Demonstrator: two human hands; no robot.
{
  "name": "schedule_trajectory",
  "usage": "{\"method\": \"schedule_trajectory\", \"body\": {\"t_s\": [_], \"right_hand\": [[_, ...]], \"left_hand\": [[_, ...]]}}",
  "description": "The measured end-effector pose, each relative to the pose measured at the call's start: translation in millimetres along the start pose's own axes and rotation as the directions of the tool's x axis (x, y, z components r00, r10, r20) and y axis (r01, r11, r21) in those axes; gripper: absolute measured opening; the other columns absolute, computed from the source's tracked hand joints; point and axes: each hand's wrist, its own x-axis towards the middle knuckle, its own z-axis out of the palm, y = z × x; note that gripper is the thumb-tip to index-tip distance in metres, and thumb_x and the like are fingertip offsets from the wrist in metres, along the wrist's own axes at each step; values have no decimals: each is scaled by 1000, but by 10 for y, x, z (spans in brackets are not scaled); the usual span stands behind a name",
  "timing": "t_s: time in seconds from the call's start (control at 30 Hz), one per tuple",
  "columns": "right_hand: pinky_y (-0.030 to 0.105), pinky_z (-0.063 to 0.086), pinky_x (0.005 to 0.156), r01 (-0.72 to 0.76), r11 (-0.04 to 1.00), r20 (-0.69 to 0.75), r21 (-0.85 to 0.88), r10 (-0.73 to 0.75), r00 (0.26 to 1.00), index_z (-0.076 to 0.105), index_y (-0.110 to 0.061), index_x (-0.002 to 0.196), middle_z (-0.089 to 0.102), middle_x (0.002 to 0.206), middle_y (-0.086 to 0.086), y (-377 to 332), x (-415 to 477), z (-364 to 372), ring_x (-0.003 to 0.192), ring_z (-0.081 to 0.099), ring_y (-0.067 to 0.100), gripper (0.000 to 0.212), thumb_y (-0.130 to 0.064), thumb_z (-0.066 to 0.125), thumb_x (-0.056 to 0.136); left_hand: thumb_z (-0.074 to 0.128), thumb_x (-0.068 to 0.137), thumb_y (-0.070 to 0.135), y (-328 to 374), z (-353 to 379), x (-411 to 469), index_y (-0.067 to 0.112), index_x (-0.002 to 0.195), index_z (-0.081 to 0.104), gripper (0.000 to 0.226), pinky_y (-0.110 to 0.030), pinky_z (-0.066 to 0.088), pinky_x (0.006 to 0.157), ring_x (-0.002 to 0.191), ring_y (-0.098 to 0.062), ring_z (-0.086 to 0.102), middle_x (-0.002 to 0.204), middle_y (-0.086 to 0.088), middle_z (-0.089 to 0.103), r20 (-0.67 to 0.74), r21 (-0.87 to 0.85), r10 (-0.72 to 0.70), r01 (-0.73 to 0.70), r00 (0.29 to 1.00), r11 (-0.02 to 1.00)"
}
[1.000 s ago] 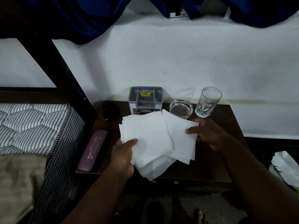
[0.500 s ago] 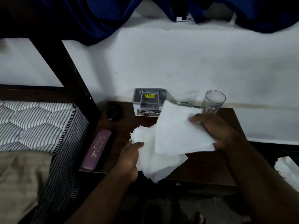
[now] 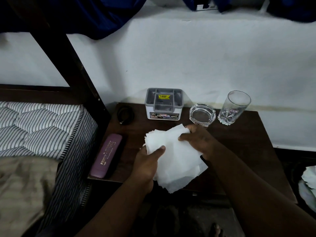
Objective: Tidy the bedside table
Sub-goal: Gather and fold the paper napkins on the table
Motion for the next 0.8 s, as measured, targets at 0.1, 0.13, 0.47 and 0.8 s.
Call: {"method": "schedule_trajectory", "body": {"t_s": [0.1, 0.13, 0.47, 0.8], "right_hand": [[46, 58, 79, 5, 1000, 7, 12, -5, 1000, 73, -12, 94, 76, 102, 24, 26, -9, -9, 82, 71, 32, 19, 4, 69, 84], [48, 59, 81, -1, 1000, 10, 27, 0, 1000, 73, -10, 98, 76, 104, 25, 34, -11, -16, 84, 72, 34, 20, 5, 69, 84], [47, 60, 80, -83, 986, 8, 142, 83, 997, 64, 5, 118, 72, 111, 27, 135, -76, -58, 87, 69, 33, 36, 4, 74, 84], [35, 55, 86, -77, 986, -5, 148, 79, 997, 66, -13, 112, 76, 117, 13, -70, -237, -306, 95, 69, 21, 43, -46, 76, 86]], "left_hand": [[69, 90, -4, -38, -4, -3, 6, 119, 69, 31, -31, 62, 70, 91, -23, 75, 110, -12, 78, -24, 53, 84, -82, 996, 995], [69, 90, -6, -27, 10, -7, 6, 118, 69, 31, -27, 61, 68, 88, -20, 74, 110, -11, 77, -30, 62, 106, -104, 994, 993], [71, 89, -5, -76, 15, -43, 8, 117, 69, 32, -21, 60, 66, 85, -13, 75, 106, -7, 78, 13, 96, 193, -193, 981, 976], [73, 88, -2, 225, 79, -130, 15, 127, 66, 43, -48, 58, 98, 109, -24, 74, 118, -3, 78, 38, -45, 305, -304, 951, 952]]}}
